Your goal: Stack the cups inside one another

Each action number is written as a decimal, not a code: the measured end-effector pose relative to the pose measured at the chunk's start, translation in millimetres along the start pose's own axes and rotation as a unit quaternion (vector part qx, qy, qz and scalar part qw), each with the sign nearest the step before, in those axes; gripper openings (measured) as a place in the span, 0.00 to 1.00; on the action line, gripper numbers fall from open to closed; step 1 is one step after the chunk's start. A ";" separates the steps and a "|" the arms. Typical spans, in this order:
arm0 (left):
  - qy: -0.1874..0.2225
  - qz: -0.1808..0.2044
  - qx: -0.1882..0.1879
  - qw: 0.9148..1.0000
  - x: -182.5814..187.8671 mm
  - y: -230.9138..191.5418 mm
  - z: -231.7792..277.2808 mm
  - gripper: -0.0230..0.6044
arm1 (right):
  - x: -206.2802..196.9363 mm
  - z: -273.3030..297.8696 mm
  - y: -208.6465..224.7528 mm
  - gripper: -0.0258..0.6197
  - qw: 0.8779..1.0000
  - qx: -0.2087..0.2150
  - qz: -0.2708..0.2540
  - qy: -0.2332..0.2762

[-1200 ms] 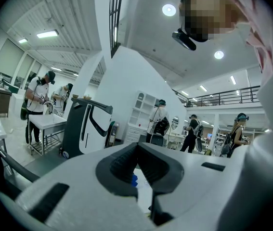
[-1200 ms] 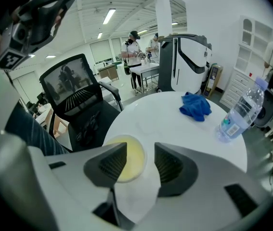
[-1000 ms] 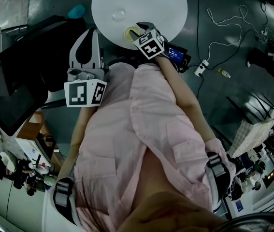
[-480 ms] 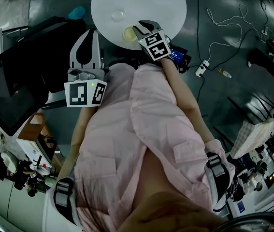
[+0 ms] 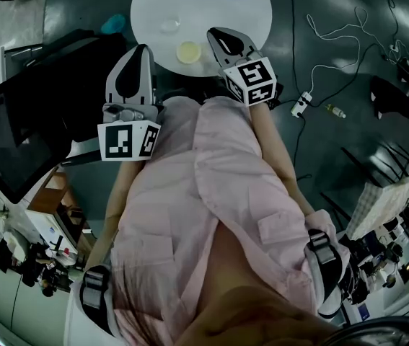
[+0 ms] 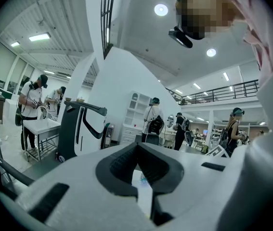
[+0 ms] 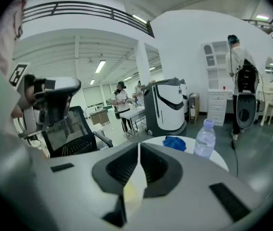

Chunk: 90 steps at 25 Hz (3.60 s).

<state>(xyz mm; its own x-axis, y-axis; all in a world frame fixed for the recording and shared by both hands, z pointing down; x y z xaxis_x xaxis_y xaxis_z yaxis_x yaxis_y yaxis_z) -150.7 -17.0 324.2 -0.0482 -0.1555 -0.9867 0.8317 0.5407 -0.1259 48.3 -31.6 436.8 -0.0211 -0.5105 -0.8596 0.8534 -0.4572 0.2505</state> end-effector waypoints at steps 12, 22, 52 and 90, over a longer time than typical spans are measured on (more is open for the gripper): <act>0.012 0.009 -0.010 1.000 0.8 50.8 11.0 0.06 | 62.6 -85.4 11.4 0.10 0.993 -0.029 -0.025 0.108; 0.039 0.010 -0.023 0.999 0.5 110.8 23.7 0.06 | 64.7 -164.9 39.5 0.10 0.986 -0.073 -0.029 0.147; 0.037 0.016 -0.053 0.998 -7.2 165.2 25.1 0.06 | 28.8 -194.6 60.5 0.10 0.988 -0.066 0.012 0.141; -0.002 -0.066 -0.148 0.987 -30.5 197.3 45.0 0.06 | 22.9 -205.7 68.2 0.10 0.988 -0.071 0.013 0.136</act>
<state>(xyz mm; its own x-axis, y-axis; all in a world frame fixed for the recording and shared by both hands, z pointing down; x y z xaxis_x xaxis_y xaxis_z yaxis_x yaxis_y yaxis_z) 39.7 57.2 334.1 -0.1429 -0.2430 -0.9594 0.6211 0.7328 -0.2781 213.1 75.4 342.5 0.1259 -0.2967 -0.9466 0.9167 -0.3301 0.2253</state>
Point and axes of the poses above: the fingertips, and each gripper's own axes: z forward along the fingers, y to its right, x out of its top, the point moved 6 cm from there along -z, backward along the fingers, and after that the axes turned 5 degrees about z, right-handed, at the moved point
